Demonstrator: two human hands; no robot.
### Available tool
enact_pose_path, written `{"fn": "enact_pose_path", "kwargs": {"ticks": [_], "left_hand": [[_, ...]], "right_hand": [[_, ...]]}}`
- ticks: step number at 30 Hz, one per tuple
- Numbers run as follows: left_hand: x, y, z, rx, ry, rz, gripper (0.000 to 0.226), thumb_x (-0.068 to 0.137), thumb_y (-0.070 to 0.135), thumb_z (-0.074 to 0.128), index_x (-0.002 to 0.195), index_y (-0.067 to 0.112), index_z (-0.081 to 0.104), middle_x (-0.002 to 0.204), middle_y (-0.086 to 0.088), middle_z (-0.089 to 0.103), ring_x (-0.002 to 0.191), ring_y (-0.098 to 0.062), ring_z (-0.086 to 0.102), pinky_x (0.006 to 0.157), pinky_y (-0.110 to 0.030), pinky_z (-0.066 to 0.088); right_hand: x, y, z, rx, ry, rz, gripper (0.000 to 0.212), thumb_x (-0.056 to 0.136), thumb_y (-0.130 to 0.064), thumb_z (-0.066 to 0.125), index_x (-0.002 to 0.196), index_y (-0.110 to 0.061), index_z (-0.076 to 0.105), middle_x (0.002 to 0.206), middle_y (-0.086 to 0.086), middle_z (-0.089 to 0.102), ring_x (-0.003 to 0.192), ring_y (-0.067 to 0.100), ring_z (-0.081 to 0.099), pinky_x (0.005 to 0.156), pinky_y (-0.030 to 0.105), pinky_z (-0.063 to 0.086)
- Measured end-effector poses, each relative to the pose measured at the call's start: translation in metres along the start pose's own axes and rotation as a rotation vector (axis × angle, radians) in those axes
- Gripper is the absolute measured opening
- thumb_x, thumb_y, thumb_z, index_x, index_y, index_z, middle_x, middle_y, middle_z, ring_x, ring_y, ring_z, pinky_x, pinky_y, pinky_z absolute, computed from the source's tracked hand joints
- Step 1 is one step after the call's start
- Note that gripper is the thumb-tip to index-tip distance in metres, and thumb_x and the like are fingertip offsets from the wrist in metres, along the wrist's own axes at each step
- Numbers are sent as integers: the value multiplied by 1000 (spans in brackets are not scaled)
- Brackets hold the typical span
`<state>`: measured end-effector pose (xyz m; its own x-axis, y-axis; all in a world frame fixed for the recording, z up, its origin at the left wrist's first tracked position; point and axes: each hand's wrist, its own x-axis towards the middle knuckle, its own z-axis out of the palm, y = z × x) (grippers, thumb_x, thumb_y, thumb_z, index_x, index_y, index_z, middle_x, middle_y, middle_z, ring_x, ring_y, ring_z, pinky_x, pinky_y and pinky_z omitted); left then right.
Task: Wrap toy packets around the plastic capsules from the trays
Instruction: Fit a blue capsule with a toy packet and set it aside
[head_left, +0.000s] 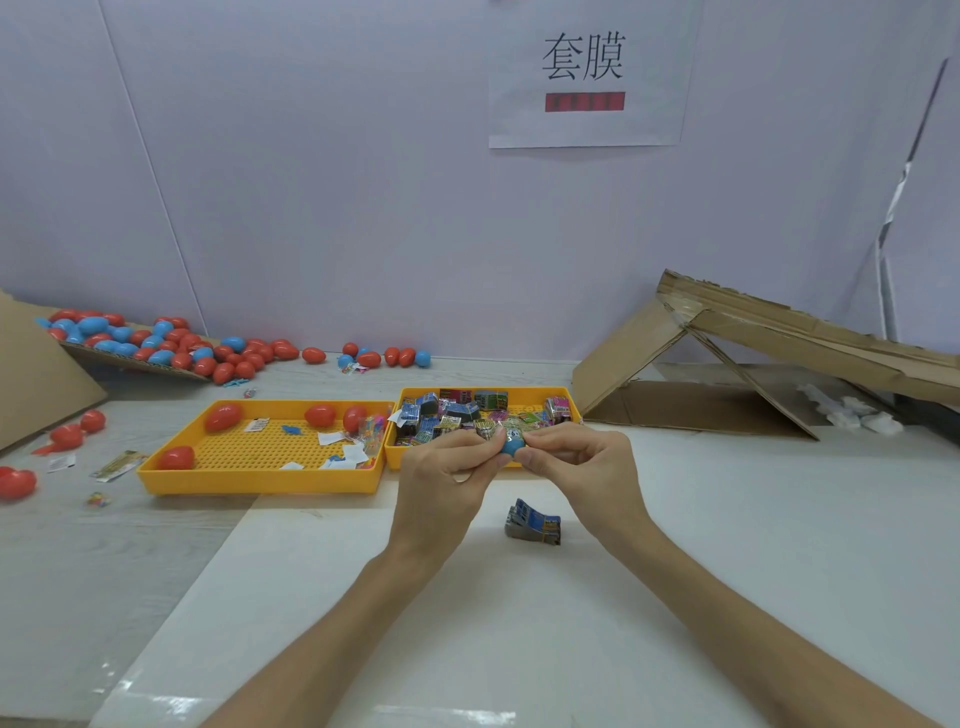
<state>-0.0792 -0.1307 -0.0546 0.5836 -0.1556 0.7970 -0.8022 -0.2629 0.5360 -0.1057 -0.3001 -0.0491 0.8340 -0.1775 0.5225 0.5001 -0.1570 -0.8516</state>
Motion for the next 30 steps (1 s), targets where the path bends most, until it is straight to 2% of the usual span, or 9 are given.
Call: {"fn": "enact_pose_path", "kwargs": {"ticks": [11,16,18,20,22,26,30], "left_hand": [[0,1,0,4,4,20,26,80,-2,79,106,4,77,82,1,75,73,-10,65,67,-20,54],[2,2,0,-10,-2,-47,32,83,1,79,113,8,75,90,-1,75,79,-13,68,70,-29,59],[2,2,0,-5,-14,-72,37,84,3,79,119,13,73,89,1,74,79,-10,69,72,-26,59],[3,4,-1,-45,-2,-140,39,87,8,77,124,19,70,85,5,73,81,-10,69,73,-22,59],[6,3,-3,-120,37,-265,32,93,14,71,124,22,69,85,6,72,83,-12,71,73,-24,59],[14,-2,-9,-401,-7,-571,20,99,15,62,114,24,73,96,6,76,87,-19,74,74,-29,61],[14,2,-10,-546,-63,-638,20,93,5,68,102,19,78,97,-3,78,91,-22,75,74,-25,59]], "right_hand": [[-1,-1,0,-24,-2,5,19,76,-4,83,88,-17,79,84,-2,77,83,15,74,75,23,59],[0,-1,0,29,12,92,13,78,-8,84,86,-16,78,86,0,78,80,19,76,74,26,60],[1,-1,0,55,28,114,12,78,-7,83,86,-14,78,88,2,78,81,21,76,75,29,61],[2,-3,-1,134,43,153,11,78,-5,82,87,-10,78,90,6,78,84,23,76,74,28,61],[5,-6,-3,237,40,222,13,78,-5,80,90,-6,78,95,13,77,87,26,75,72,26,60],[8,-7,-6,424,-78,381,30,74,-15,77,102,-4,73,104,19,75,94,30,75,74,25,59],[7,-5,-6,453,-151,434,31,77,-21,76,107,-12,74,107,16,75,96,32,74,76,28,59]]}}
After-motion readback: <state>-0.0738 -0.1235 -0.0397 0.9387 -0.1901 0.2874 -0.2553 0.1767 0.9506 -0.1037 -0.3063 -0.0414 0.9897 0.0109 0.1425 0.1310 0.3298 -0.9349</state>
